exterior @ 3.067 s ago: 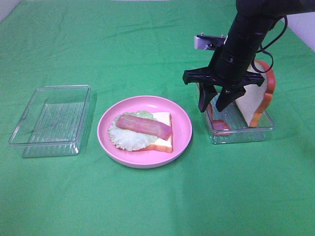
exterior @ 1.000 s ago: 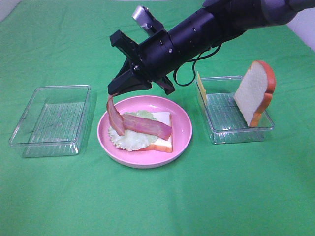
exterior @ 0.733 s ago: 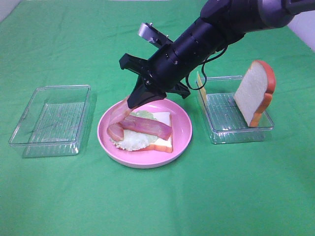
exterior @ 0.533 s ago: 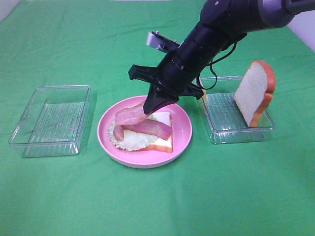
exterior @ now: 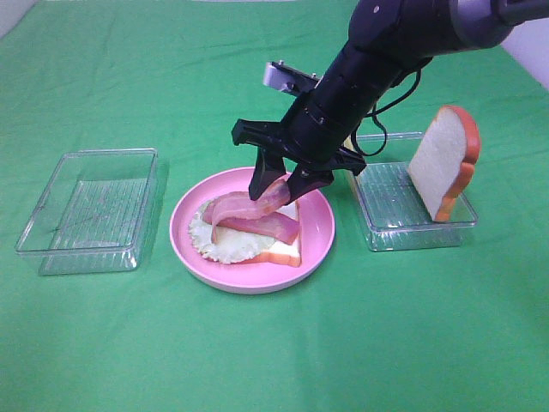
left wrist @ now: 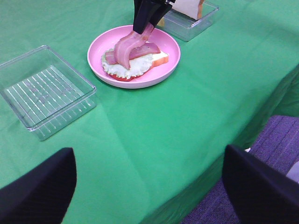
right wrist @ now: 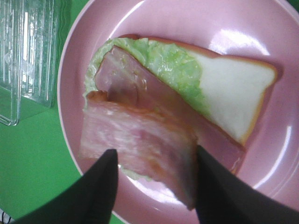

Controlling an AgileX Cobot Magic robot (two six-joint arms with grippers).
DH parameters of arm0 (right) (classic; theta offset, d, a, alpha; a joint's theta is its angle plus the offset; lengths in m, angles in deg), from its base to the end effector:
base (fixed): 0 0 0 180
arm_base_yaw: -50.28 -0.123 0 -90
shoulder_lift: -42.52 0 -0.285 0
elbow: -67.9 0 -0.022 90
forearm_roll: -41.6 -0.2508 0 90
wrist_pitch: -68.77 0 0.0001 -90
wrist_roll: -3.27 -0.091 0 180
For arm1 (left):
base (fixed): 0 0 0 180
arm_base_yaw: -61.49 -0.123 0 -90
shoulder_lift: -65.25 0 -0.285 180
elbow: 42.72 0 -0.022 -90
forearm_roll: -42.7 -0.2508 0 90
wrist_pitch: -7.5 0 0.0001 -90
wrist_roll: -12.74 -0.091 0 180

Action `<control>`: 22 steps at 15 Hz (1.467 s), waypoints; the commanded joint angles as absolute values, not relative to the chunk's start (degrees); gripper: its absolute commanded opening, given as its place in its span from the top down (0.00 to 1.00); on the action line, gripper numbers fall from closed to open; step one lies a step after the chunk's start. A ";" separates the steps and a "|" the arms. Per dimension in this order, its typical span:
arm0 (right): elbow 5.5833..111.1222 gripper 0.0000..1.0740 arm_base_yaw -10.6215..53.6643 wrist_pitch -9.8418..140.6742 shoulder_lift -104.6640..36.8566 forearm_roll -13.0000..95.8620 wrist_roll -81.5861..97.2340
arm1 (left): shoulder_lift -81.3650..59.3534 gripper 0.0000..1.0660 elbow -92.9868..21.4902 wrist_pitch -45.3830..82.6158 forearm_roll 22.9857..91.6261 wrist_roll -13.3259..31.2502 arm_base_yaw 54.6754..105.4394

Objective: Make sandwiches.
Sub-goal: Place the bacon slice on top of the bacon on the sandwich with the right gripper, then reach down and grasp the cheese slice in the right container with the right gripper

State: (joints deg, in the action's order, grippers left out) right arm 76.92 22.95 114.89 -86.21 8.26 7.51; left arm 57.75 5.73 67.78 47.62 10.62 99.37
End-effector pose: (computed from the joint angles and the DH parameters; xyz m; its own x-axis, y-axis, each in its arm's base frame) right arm 0.3695 0.2316 0.1613 -0.9729 -0.1446 -0.1806 -0.2141 0.8589 0.4653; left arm -0.0086 -0.0019 0.2788 -0.3515 0.2663 -0.8975 0.6631 0.7476 -0.0379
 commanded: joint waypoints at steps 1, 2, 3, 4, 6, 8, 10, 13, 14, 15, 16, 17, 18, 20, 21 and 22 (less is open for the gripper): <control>77.15 0.43 23.01 115.46 -86.33 9.00 6.88 | 59.07 0.25 5.91 67.49 47.51 10.97 99.48; 77.15 0.40 23.01 115.87 -86.33 9.40 6.59 | 59.07 0.25 5.91 67.49 47.51 10.97 99.48; 77.15 0.38 23.01 116.32 -86.27 9.75 6.36 | 59.07 0.25 5.91 67.49 47.51 10.97 99.48; 77.15 0.35 23.01 116.78 -85.81 10.49 6.31 | 59.07 0.25 5.91 67.49 47.51 10.97 99.48; 77.15 0.32 23.01 116.72 -82.95 13.18 5.96 | 59.07 0.25 5.91 67.49 47.51 10.97 99.48; 77.15 0.32 23.01 116.72 -79.85 15.59 5.33 | 59.07 0.25 5.91 67.49 47.51 10.97 99.48; 77.15 0.32 23.01 116.78 -76.82 19.95 2.07 | 59.07 0.25 5.91 67.49 47.51 10.97 99.48; 77.26 0.33 23.01 116.84 -74.13 28.77 -1.94 | 59.07 0.25 5.91 67.49 47.51 10.97 99.48; 77.95 0.36 23.01 117.41 -74.01 32.15 -4.29 | 59.07 0.25 5.91 67.49 47.51 10.97 99.48; 79.21 0.40 23.07 118.73 -74.24 35.53 -6.36 | 59.07 0.25 5.91 67.49 47.57 10.91 99.48; 83.73 0.45 23.07 121.94 -76.07 39.83 -7.85 | 59.07 0.25 5.91 67.49 47.57 10.91 99.48; 84.82 0.45 23.07 122.63 -76.65 40.06 -7.85 | 59.07 0.25 5.91 67.49 47.57 10.91 99.48; 87.80 0.45 23.07 124.52 -78.42 40.86 -7.85 | 59.07 0.25 5.91 67.49 47.57 10.91 99.48; 94.33 0.45 24.39 130.70 -82.89 40.69 -7.85 | 59.07 0.25 5.91 67.49 47.57 10.91 99.48; 97.14 0.45 25.65 133.05 -85.47 39.83 -7.85 | 59.07 0.25 5.91 67.49 47.57 10.91 99.48; 98.57 0.45 25.99 133.74 -86.44 39.20 -7.85 | 59.07 0.25 5.91 67.49 47.57 10.91 99.48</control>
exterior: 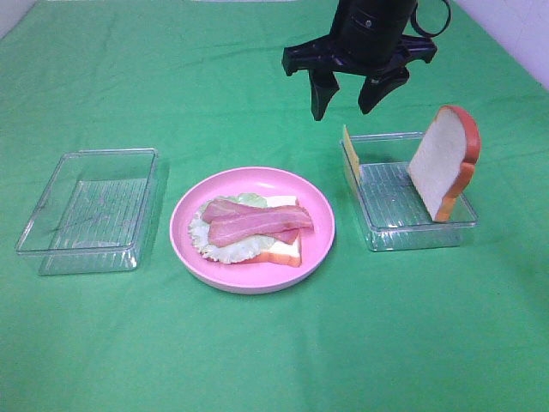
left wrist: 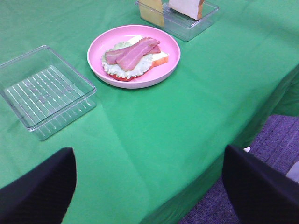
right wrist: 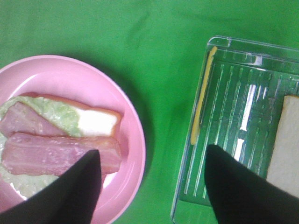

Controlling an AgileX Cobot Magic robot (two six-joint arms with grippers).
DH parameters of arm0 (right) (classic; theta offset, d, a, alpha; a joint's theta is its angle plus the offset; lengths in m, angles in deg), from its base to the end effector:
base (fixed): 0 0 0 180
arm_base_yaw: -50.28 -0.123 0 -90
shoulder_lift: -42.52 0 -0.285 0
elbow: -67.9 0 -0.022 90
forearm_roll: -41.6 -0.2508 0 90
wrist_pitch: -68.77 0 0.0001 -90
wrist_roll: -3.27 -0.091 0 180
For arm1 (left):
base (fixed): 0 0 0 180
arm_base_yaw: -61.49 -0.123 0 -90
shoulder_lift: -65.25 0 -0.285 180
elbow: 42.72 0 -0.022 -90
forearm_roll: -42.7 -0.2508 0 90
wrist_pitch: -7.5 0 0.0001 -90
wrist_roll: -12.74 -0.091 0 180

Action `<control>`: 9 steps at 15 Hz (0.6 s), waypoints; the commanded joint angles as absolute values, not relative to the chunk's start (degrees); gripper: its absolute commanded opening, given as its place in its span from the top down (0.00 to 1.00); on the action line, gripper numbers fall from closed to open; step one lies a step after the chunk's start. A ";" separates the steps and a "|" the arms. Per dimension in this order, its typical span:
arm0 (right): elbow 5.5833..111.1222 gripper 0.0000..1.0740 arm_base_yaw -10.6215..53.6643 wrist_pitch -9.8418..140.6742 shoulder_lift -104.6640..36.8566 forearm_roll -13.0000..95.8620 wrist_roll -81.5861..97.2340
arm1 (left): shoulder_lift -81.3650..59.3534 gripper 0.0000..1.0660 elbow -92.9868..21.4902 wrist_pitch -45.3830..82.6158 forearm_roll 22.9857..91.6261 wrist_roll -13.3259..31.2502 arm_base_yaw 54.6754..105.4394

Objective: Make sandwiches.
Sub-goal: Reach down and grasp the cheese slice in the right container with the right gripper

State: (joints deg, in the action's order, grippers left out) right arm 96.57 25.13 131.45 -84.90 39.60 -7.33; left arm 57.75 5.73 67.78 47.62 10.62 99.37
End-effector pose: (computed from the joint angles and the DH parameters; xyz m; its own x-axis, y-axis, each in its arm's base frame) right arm 0.4091 0.1952 0.2467 -0.9273 -0.2149 -0.3064 -0.2537 0.9629 0.0924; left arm -0.0086 -0.0019 0.2788 -0.3515 0.2663 -0.8975 0.6631 0.7476 -0.0379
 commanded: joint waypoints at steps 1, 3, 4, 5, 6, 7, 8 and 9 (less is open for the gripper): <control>100.75 0.45 27.08 134.83 -88.51 37.48 -7.45 | 59.07 0.25 5.91 67.49 47.57 10.91 99.48; 103.56 0.47 27.77 135.46 -91.43 36.73 -7.39 | 59.07 0.25 5.91 67.49 47.57 10.91 99.48; 104.13 0.47 28.40 135.12 -93.15 36.50 -7.39 | 59.01 0.25 5.91 67.49 47.57 10.91 99.48; 104.13 0.47 28.68 134.83 -93.72 36.56 -7.39 | 59.01 0.25 5.91 67.49 47.57 10.91 99.48; 104.13 0.48 28.80 134.77 -94.52 36.39 -7.39 | 59.01 0.25 5.91 67.49 47.57 10.91 99.48; 104.13 0.49 28.91 134.77 -95.55 36.45 -7.33 | 59.01 0.25 5.91 67.49 47.57 10.91 99.48; 104.13 0.50 28.91 134.60 -96.07 36.45 -6.93 | 59.01 0.25 5.91 67.49 47.57 10.91 99.48; 104.13 0.52 28.91 134.49 -96.59 36.39 -6.82 | 59.01 0.25 5.91 67.49 47.57 10.91 99.48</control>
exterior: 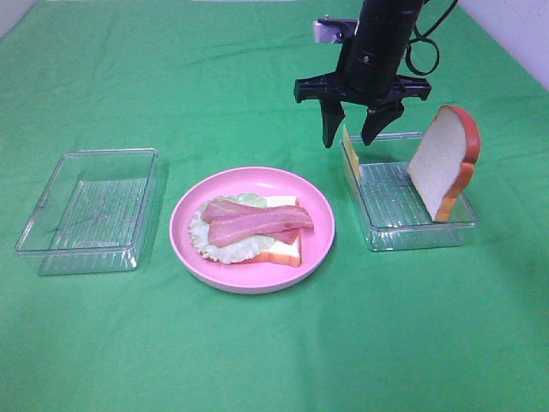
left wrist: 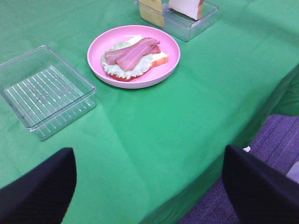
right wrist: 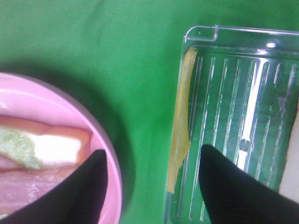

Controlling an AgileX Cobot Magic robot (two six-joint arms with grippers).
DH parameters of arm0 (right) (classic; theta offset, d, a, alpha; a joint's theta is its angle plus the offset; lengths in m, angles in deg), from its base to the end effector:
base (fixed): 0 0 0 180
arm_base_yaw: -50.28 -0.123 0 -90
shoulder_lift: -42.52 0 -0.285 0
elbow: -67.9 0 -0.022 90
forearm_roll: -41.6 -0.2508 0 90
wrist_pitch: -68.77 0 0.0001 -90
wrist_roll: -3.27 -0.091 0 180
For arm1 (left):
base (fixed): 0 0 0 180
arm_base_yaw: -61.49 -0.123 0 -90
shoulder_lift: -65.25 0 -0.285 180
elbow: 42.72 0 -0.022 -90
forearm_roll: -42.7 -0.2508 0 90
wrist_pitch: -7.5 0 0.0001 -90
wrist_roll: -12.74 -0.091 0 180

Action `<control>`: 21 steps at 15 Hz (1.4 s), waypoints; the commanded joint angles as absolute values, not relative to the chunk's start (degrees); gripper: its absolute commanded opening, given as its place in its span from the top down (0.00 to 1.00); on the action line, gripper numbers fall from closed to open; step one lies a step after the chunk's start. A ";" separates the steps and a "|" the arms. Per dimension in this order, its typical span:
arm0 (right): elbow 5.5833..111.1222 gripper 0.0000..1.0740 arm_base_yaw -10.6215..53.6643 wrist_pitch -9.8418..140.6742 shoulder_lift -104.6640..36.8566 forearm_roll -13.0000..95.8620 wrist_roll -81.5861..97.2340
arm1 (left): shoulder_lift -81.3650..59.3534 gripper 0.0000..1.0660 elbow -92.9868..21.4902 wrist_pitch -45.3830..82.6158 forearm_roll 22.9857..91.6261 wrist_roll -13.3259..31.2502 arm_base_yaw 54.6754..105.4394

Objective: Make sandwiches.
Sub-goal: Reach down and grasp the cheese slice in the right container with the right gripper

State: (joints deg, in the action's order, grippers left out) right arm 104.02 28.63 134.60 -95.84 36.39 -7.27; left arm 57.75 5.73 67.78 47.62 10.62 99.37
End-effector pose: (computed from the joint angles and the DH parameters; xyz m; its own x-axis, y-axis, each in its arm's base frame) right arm 0.4448 0.1847 0.1920 -0.9711 -0.1502 -0.1854 -0.1748 0.9767 0.1248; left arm -0.0086 -0.0019 0.2788 -0.3515 0.2663 -0.8975 0.6631 0.7476 -0.0379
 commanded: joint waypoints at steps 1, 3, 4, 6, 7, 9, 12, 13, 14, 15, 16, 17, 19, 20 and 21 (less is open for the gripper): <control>104.13 0.56 28.91 134.49 -96.87 36.50 -6.82 | 59.01 0.25 5.91 67.49 47.57 10.91 99.48; 104.13 0.61 28.91 134.54 -97.10 37.25 -6.93 | 59.01 0.25 5.91 67.49 47.57 10.91 99.48; 104.13 0.62 28.91 134.37 -97.10 38.45 -7.16 | 59.01 0.25 5.91 67.49 47.57 10.91 99.48; 104.13 0.64 28.91 134.37 -97.10 39.14 -7.16 | 59.01 0.25 5.91 67.49 47.57 10.91 99.48; 104.13 0.64 28.91 134.37 -97.10 39.14 -7.16 | 59.01 0.25 5.91 67.49 47.57 10.91 99.48; 104.13 0.64 28.91 134.43 -97.10 39.14 -7.16 | 59.01 0.25 5.91 67.49 47.57 10.91 99.48; 104.13 0.64 28.91 134.37 -97.10 39.14 -7.16 | 59.01 0.25 5.91 67.49 47.57 10.91 99.48; 104.13 0.64 28.91 134.31 -97.10 39.14 -7.16 | 59.01 0.25 5.91 67.49 47.57 10.91 99.48; 104.13 0.64 28.91 134.31 -97.10 39.14 -7.16 | 59.01 0.25 5.91 67.49 47.57 10.91 99.48; 104.13 0.64 28.91 134.20 -97.27 39.08 -7.16 | 59.01 0.25 5.91 67.49 47.57 10.91 99.48; 104.13 0.64 28.91 134.14 -97.67 38.91 -7.16 | 59.01 0.25 5.91 67.49 47.57 10.91 99.48; 104.13 0.64 28.91 134.49 -98.25 38.51 -7.16 | 59.01 0.25 5.91 67.49 47.57 10.91 99.48; 104.13 0.67 28.91 134.60 -99.05 37.88 -7.16 | 59.01 0.25 5.91 67.49 47.57 10.91 99.48; 104.13 0.73 28.91 134.54 -99.05 37.88 -7.16 | 59.01 0.25 5.91 67.49 47.57 10.91 99.48; 104.71 0.81 28.91 135.00 -99.05 37.99 -7.16 | 59.01 0.25 5.91 67.49 47.57 10.91 99.48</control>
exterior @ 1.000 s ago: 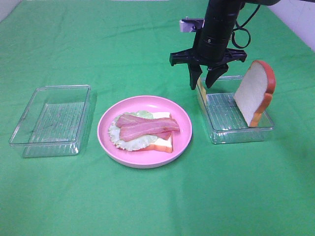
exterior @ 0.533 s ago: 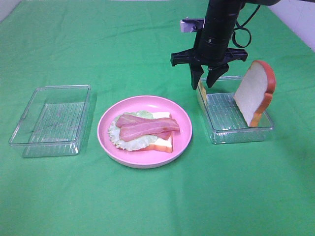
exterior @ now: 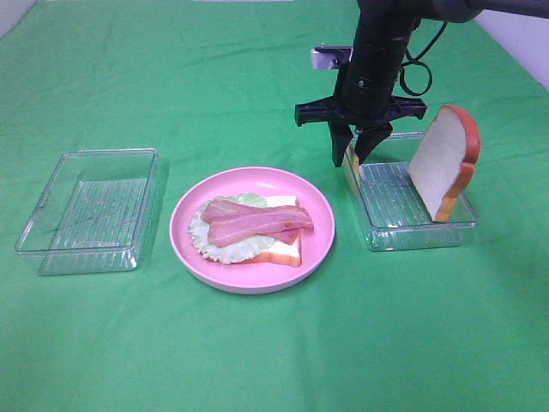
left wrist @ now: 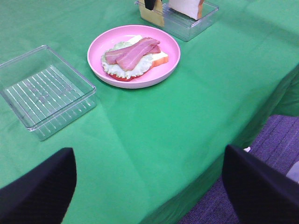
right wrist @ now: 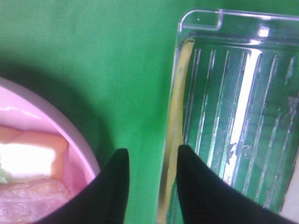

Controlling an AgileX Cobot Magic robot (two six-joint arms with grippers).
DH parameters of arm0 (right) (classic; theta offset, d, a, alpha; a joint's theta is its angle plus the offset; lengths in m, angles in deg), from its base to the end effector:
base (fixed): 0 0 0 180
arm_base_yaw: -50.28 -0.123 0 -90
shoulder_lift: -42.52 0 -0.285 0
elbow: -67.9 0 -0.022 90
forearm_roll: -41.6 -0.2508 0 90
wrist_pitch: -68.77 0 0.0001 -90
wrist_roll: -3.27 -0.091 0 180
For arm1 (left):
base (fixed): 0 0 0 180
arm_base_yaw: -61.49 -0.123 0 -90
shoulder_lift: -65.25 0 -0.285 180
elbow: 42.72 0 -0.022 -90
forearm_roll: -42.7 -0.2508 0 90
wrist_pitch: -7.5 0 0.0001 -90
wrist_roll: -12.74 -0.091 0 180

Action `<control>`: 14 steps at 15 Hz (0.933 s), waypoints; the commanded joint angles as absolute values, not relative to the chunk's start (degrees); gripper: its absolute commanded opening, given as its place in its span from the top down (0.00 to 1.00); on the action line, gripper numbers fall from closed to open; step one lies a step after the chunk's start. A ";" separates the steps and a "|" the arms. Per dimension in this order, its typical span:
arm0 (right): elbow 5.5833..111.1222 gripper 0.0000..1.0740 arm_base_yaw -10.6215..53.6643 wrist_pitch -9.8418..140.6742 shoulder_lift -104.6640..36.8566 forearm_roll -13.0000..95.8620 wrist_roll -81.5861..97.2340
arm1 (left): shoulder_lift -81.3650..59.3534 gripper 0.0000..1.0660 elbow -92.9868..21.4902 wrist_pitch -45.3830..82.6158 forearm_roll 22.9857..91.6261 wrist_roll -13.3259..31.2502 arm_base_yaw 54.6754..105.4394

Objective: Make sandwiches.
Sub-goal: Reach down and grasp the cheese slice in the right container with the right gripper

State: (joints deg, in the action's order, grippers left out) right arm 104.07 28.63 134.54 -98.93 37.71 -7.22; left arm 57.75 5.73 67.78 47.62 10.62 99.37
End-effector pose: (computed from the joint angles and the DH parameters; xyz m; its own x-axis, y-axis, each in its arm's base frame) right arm 0.4485 0.1841 0.1660 -0.9767 -0.1628 -0.1402 -0.1766 0.9799 0.0925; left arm -0.0086 -0.0019 0.2788 -0.3515 0.2663 -0.8975 0.6631 0.7476 -0.0379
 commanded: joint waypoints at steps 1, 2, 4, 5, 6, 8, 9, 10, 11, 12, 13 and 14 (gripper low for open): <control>106.08 0.86 28.91 135.46 -99.05 38.05 -7.16 | 59.01 0.25 5.91 67.49 47.57 10.91 99.48; 106.48 0.86 28.91 135.63 -99.05 38.05 -7.16 | 59.01 0.25 5.91 67.49 47.57 10.91 99.48; 107.46 0.94 28.91 136.72 -99.05 38.74 -7.16 | 59.01 0.25 5.91 67.49 47.57 10.91 99.48; 107.46 0.99 28.91 137.24 -99.05 39.37 -7.33 | 59.01 0.25 5.91 67.49 47.57 10.91 99.48; 107.46 0.97 28.91 137.35 -99.05 39.43 -7.39 | 59.01 0.25 5.91 67.49 47.57 10.91 99.48; 107.46 0.86 28.91 137.12 -99.05 39.37 -7.33 | 59.01 0.25 5.91 67.49 47.57 10.91 99.48; 107.46 0.75 28.91 136.84 -99.05 39.37 -7.45 | 59.01 0.25 5.91 67.49 47.57 10.91 99.48; 107.46 0.65 28.91 136.38 -99.05 39.20 -7.45 | 59.01 0.25 5.91 67.49 47.57 10.91 99.48; 107.46 0.68 28.91 136.15 -99.05 39.20 -7.45 | 59.01 0.25 5.91 67.49 47.57 10.91 99.48; 107.46 0.71 28.91 136.09 -99.11 39.20 -7.45 | 59.01 0.25 5.91 67.49 47.57 10.91 99.48; 107.46 0.71 28.91 136.09 -99.16 39.20 -7.45 | 59.01 0.25 5.91 67.49 47.57 10.91 99.48; 107.46 0.71 28.91 136.09 -99.22 39.20 -7.45 | 59.01 0.25 5.91 67.49 47.57 10.91 99.48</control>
State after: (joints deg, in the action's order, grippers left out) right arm 107.17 28.63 136.21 -98.99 38.74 -7.22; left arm 57.75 5.73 67.78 47.62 10.62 99.37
